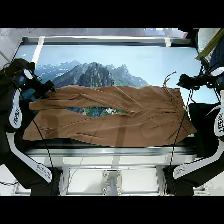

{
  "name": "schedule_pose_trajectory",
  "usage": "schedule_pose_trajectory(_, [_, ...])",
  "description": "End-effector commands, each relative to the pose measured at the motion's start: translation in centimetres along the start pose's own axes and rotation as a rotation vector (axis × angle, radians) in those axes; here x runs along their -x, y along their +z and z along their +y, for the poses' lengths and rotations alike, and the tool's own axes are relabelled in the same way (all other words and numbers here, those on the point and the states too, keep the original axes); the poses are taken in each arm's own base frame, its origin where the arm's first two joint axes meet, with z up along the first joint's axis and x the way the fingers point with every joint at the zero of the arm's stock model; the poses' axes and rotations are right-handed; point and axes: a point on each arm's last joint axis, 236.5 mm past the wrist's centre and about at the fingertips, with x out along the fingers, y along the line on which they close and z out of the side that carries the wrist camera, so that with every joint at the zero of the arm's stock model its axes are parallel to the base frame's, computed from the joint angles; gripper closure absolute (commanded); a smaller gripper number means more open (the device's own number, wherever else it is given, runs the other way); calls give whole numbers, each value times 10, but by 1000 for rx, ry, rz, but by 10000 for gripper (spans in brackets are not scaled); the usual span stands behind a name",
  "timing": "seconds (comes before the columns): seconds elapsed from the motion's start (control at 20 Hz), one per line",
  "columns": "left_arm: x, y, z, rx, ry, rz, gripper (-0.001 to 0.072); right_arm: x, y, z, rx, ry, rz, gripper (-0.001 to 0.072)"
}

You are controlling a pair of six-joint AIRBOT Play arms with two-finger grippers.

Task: Fold the clothes and pants, and hang the long-sleeved shirts on hangers.

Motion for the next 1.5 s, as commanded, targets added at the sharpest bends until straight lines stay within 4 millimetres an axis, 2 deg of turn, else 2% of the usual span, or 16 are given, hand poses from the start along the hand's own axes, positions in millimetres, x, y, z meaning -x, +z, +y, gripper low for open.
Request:
schedule_pose_trajectory(0.0, [-7, 14, -14, 25, -69, -55, 394, 0, 0, 0, -1, 0, 1, 594])
schedule_pose_trajectory(0.05, [-7, 17, -16, 6, -75, -68, 620, 0, 0, 0, -1, 0, 1, 594])
schedule_pose_trajectory(0.1, [-7, 17, -17, -45, -78, -71, 699, 0, 0, 0, -1, 0, 1, 594])
schedule_pose_trajectory(0.25, [6, 28, -22, -74, -85, -104, 700, 0, -2, 0, -1, 2, 9, 595])
schedule_pose_trajectory(0.35, [33, 49, -30, -90, -100, -178, 699, 0, -6, 1, -1, 7, 24, 595])
schedule_pose_trajectory(0.45, [77, 73, -45, -176, -124, -292, 700, 0, -7, 2, -2, 9, 29, 599])
schedule_pose_trajectory(0.55, [133, 91, -66, -262, -160, -432, 700, 0, -6, 2, -2, 10, 27, 658])
schedule_pose_trajectory(0.65, [189, 95, -80, -343, -181, -542, 700, 2, -5, 3, 0, 10, 23, 680])
schedule_pose_trajectory(0.75, [227, 91, -71, -427, -96, -594, 700, 3, -5, 4, 0, 10, 21, 680])
schedule_pose_trajectory(0.8, [233, 83, -58, -452, -33, -569, 700, 3, -5, 4, -1, 10, 22, 680])
schedule_pose_trajectory(0.95, [214, 35, -4, -509, 171, -384, 700, 3, -5, 4, -5, 10, 22, 658])
schedule_pose_trajectory(1.15, [148, -41, 97, -445, 361, -225, 700, 3, -9, 5, -3, 15, 40, 610])
schedule_pose_trajectory(1.3, [119, -58, 137, -326, 376, -242, 699, 3, -10, 5, -4, 16, 43, 606])
schedule_pose_trajectory(1.35, [119, -53, 138, -283, 361, -261, 685, 3, -10, 5, -4, 16, 42, 538])
schedule_pose_trajectory(1.4, [125, -43, 132, -264, 342, -302, 516, 3, -10, 5, -5, 16, 42, 421])
schedule_pose_trajectory(1.45, [136, -31, 125, -264, 331, -341, 119, 5, -9, 6, -6, 17, 40, 391])
